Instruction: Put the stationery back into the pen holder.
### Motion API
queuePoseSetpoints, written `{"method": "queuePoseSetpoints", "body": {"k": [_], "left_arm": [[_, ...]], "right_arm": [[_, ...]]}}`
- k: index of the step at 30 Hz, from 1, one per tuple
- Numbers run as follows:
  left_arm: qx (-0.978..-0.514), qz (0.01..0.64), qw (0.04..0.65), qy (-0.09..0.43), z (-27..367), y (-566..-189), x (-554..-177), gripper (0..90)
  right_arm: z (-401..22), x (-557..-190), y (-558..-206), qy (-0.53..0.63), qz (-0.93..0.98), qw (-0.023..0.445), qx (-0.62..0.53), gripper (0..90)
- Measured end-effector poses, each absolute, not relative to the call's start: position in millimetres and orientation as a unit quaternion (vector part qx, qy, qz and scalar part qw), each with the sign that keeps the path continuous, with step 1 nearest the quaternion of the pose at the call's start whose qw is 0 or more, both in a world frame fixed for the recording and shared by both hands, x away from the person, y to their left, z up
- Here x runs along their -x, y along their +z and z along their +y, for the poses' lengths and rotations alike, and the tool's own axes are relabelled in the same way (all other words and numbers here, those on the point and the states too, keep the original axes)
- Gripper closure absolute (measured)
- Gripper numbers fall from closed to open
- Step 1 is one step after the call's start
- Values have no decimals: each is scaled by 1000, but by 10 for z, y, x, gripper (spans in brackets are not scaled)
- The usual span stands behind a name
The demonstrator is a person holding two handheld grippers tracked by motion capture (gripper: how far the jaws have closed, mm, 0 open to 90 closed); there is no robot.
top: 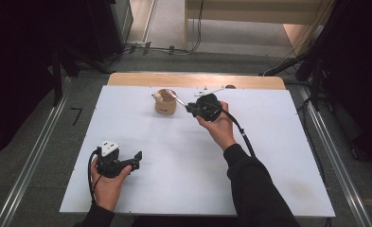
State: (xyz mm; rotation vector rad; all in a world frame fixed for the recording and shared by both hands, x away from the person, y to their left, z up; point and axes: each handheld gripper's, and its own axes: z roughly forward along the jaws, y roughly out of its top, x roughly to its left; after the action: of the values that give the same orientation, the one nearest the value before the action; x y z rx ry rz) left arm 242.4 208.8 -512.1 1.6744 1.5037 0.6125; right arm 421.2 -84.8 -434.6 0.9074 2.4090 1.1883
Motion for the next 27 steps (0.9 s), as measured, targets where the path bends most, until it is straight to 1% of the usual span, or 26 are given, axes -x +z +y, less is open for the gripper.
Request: {"method": "queuePoseSetpoints", "body": {"k": [27], "left_arm": [[-660, 593, 395, 241, 2083, -5123, -2428, 73]], "right_arm": [[-774, -4249, -4238, 423, 834, 160, -317, 785]]}}
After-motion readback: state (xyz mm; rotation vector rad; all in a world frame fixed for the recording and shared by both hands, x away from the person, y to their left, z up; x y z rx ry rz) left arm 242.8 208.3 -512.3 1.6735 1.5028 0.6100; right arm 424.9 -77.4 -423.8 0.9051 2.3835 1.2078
